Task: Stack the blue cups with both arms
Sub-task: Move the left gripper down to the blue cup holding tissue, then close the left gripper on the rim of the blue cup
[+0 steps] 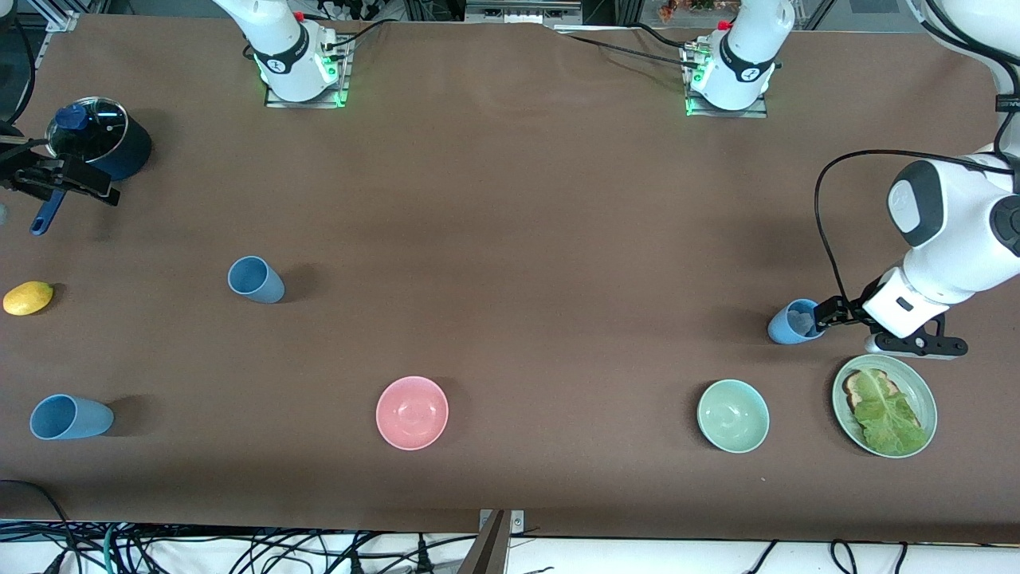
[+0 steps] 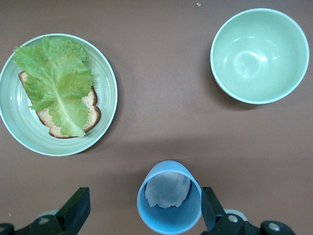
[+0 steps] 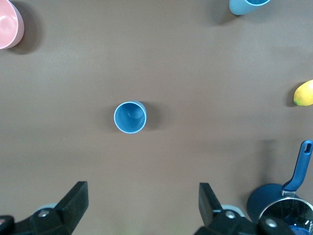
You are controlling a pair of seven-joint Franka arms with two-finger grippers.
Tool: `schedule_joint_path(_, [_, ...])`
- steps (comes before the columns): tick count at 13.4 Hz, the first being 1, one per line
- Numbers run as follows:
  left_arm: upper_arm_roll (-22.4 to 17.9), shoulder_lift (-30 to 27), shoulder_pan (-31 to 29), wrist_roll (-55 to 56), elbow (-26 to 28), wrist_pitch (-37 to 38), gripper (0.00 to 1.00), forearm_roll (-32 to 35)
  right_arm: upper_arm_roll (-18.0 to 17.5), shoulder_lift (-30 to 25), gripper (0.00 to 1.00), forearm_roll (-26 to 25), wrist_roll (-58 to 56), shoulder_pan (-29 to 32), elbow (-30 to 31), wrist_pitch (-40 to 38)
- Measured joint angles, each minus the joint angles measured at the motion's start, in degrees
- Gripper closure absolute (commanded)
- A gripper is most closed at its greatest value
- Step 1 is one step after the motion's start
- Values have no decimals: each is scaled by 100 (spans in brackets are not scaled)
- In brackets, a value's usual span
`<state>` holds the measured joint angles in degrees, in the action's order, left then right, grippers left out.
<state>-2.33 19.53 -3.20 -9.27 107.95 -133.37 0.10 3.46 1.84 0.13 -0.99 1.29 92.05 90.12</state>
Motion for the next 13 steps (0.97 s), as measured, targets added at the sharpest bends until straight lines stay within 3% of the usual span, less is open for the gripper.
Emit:
schedule_joint_path(3, [-89,0,-1,-189,403,-500,0,0,0,1,0,0,0,0,2,-1])
schedule_joint_path(13, [-204,-26,1,-454,1057,-930,0,0,0,1,0,0,0,0,3,-1])
